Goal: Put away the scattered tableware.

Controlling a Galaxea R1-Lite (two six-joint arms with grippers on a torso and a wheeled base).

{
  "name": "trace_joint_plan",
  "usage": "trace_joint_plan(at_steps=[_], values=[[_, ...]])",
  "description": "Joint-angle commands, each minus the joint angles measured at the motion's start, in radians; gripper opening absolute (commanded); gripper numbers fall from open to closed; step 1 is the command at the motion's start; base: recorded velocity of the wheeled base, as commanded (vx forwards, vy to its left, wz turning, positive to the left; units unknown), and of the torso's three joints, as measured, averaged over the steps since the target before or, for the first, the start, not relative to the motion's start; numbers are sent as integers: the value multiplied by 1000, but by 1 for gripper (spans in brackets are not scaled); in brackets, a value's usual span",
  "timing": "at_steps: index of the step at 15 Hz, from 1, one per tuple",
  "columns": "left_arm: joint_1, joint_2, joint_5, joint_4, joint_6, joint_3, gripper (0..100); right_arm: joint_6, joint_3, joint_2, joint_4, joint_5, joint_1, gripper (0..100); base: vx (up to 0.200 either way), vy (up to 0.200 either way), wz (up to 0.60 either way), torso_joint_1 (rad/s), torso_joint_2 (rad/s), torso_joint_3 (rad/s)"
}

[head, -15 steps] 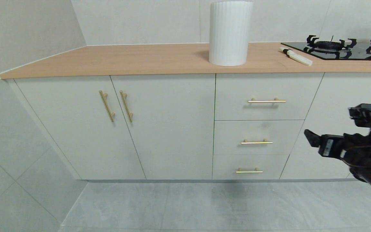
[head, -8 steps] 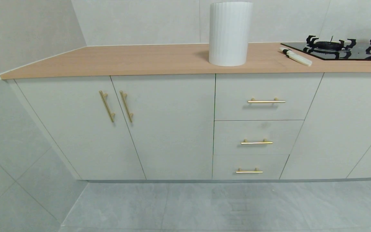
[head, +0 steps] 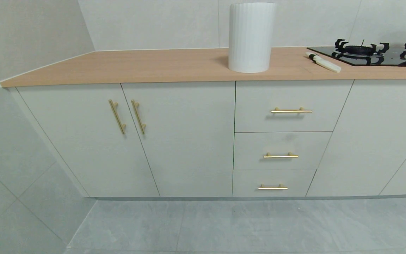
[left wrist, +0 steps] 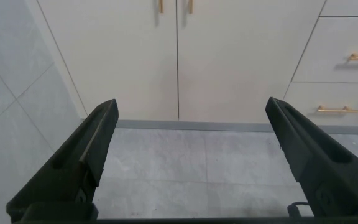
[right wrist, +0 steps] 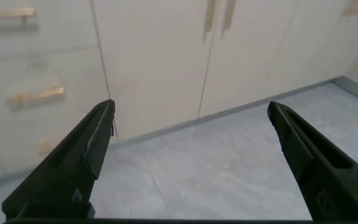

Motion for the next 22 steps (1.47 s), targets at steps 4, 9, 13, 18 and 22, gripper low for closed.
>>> trace_joint_plan(at_steps=[4,9,13,18,22], values=[[0,0,0,0,0,0,100,49,48,-153,18,134,-62,100,0,0,0,0,0,0],[0,0,0,0,0,0,100,112,310,-153,-227,396,-62,100,0,0,0,0,0,0],[0,0,0,0,0,0,100,81,338,-151,-194,416,-62,100,0,0,0,0,0,0],[0,0,0,0,0,0,100,75,338,-151,-149,537,-63,100,0,0,0,0,0,0],[0,0,0,0,0,0,100,81,338,-153,-152,541,-63,100,0,0,0,0,0,0]])
